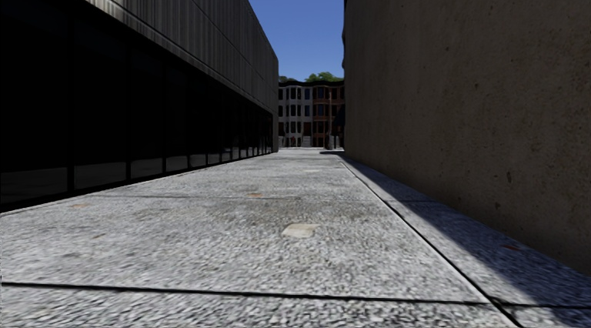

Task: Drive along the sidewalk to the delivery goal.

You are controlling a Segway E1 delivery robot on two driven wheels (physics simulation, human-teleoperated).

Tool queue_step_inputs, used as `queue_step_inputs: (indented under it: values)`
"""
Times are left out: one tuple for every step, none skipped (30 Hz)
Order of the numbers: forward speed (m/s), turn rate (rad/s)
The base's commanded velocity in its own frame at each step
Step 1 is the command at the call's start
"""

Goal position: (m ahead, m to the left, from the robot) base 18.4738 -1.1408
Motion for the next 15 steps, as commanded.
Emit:
queue_step_inputs:
  values:
    - [1.9, 0.0]
    - [1.9, 0.0]
    - [1.9, 0.0]
    - [1.9, 0.0]
    - [1.9, 0.0]
    - [1.9, 0.0]
    - [1.9, 0.0]
    - [1.9, 0.0]
    - [1.9, 0.0]
    - [1.9, 0.0]
    - [1.9, 0.0]
    - [1.9, 0.0]
    - [1.9, 0.0]
    - [1.9, 0.0]
    - [1.9, 0.0]
